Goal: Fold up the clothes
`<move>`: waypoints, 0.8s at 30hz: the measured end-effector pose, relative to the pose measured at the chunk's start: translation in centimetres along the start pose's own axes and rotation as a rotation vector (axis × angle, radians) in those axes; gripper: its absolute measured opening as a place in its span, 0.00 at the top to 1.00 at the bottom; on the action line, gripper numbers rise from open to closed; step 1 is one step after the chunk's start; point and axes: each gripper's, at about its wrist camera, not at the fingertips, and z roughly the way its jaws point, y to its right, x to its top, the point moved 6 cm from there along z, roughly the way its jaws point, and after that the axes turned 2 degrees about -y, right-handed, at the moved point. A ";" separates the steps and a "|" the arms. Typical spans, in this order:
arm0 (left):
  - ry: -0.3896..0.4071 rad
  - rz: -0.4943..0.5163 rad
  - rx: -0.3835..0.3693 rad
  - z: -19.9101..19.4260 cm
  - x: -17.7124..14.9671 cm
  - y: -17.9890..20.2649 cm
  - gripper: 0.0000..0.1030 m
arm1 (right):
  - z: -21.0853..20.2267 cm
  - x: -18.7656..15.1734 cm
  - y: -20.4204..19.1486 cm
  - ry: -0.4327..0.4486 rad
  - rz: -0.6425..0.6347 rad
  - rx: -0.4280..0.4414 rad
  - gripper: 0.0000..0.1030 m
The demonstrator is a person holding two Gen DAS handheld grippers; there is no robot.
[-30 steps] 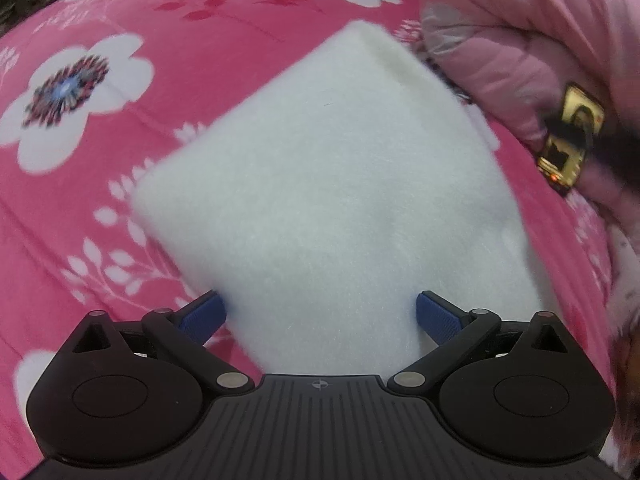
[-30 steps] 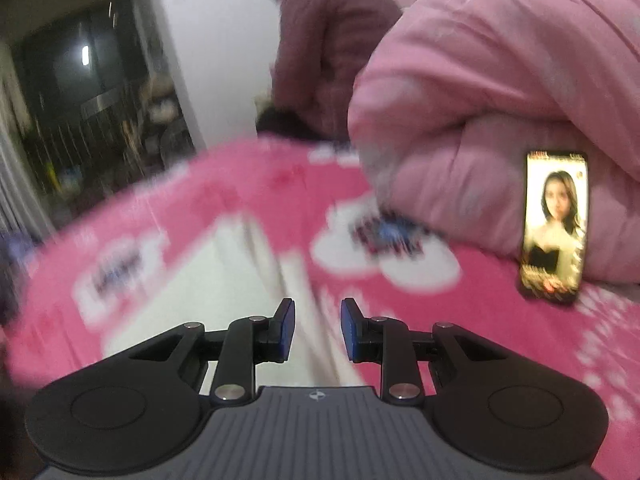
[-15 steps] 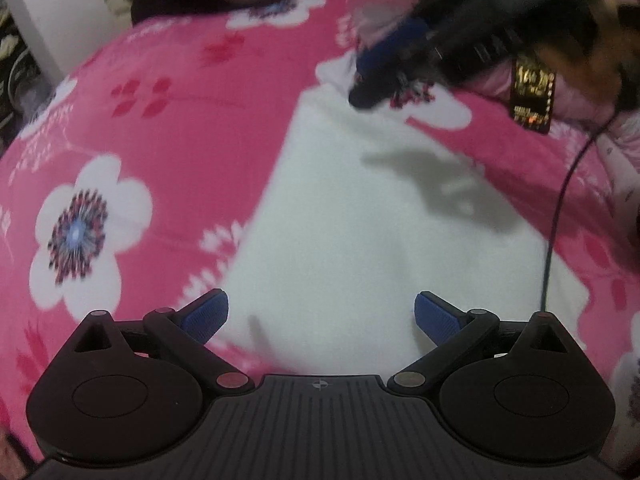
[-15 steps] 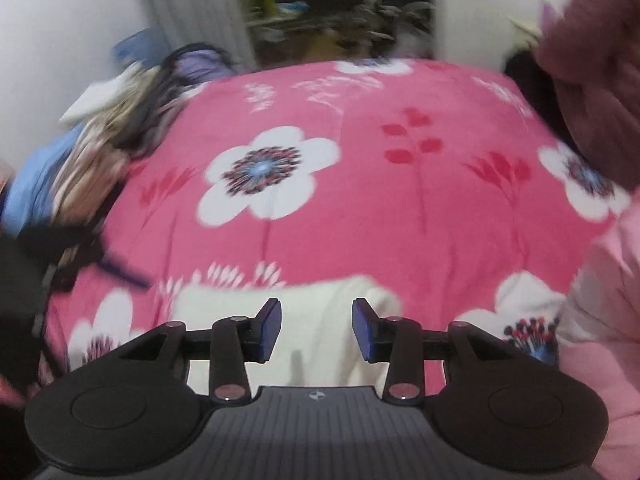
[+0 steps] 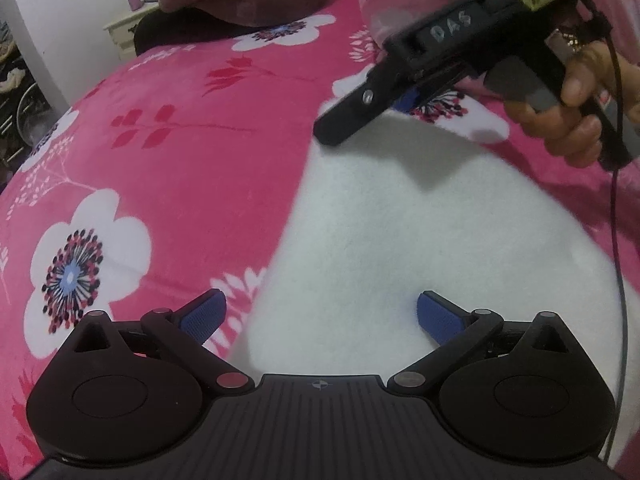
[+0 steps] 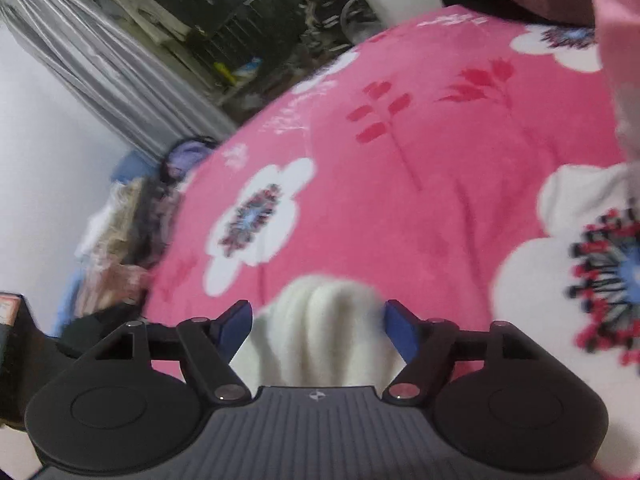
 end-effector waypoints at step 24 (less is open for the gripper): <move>0.063 -0.107 -0.038 -2.0 -1.6 -0.6 0.04 | -4.9 -3.7 3.8 -0.001 0.167 -0.064 0.68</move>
